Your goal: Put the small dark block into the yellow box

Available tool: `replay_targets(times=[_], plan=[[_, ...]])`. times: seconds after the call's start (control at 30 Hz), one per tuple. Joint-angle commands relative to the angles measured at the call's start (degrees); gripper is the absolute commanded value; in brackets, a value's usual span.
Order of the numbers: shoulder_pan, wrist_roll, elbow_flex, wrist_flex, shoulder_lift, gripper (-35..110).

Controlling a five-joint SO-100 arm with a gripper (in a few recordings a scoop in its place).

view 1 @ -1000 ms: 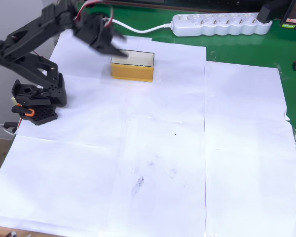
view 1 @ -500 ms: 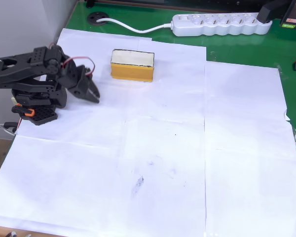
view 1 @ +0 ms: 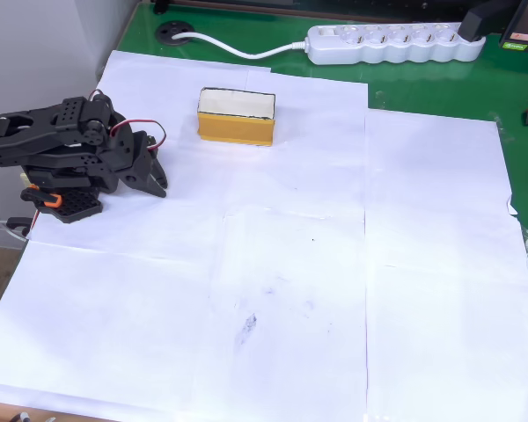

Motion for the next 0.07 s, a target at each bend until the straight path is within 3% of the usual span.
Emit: replay_targets(times=[0.0, 0.03], plan=[[-0.35, -0.7, 0.88, 4.75, -0.53, 0], [-0.35, -0.7, 0.88, 4.75, -0.53, 0]])
